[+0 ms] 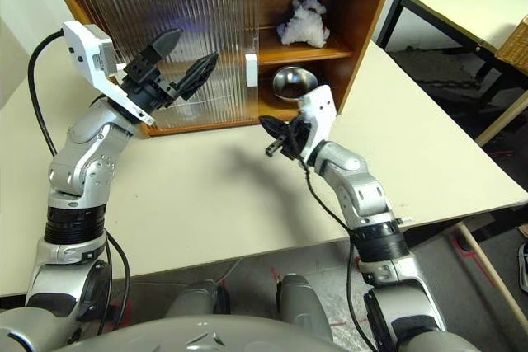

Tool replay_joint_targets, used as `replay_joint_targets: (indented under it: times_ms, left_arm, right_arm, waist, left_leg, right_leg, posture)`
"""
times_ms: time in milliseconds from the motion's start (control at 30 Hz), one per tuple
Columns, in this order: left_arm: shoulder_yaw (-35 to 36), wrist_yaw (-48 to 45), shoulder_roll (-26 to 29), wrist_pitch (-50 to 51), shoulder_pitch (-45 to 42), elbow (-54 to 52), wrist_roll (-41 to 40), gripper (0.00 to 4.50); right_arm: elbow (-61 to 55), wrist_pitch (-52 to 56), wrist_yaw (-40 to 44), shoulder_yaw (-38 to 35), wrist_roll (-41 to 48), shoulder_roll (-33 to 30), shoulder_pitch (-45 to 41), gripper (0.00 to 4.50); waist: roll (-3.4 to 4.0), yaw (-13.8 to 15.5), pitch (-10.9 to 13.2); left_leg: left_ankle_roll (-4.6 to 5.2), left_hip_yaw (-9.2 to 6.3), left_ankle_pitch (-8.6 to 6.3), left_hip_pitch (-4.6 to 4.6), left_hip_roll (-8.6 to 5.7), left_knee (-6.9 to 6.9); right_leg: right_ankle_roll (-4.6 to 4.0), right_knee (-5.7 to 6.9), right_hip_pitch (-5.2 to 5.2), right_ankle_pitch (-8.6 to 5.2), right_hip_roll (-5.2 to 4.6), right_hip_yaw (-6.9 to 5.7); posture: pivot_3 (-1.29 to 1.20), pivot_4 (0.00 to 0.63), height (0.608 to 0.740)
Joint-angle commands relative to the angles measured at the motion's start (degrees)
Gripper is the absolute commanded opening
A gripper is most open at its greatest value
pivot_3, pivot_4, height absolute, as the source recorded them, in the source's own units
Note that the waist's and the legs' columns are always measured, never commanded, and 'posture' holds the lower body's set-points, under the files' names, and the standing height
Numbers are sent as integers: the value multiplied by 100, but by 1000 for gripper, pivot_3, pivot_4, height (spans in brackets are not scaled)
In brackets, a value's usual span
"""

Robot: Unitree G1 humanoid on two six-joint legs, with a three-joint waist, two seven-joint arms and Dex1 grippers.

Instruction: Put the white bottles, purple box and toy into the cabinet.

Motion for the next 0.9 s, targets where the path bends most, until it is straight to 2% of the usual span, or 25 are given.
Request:
replay_joint_targets:
  times_ms: [33, 267, 467, 900]
  left_arm:
    - [-2, 1, 16, -41, 21, -4, 74, 4500]
    - [-15, 68, -26, -61, 77, -53, 92, 4500]
    - [16, 91, 4, -42, 101, -95, 91, 4500]
    - [-5, 84, -11, -53, 94, -69, 87, 4500]
  right_arm:
    - [543, -433, -255, 161, -356, 379, -542, 21]
    - [2358, -1406, -1205, -39, -977, 1035, -1594, 21]
    - [3347, -1931, -2116, -221, -1337, 1176, -2106, 21]
    - [2656, -1598, -3451, -484, -1811, 1041, -1745, 21]
  waist:
    - [-1, -2, 0]
    - [-7, 24, -3]
    - [-8, 16, -3]
    - [-8, 3, -2]
  left_leg:
    - [1, 0, 1, 3, 1, 0]
    - [-2, -6, 2, 1, -4, 0]
    - [-6, -10, 0, -4, -3, -5]
    - [-12, -10, 22, 10, -3, -1]
  right_leg:
    - [-2, 1, 0, 1, 2, 1]
    - [-28, 12, 0, 19, -7, -3]
    - [-28, 13, -6, 22, -8, -4]
    - [-31, 24, -1, 55, -3, -8]
  posture:
    - [50, 0, 740]
    - [64, 0, 740]
    - [75, 0, 740]
    - [52, 0, 740]
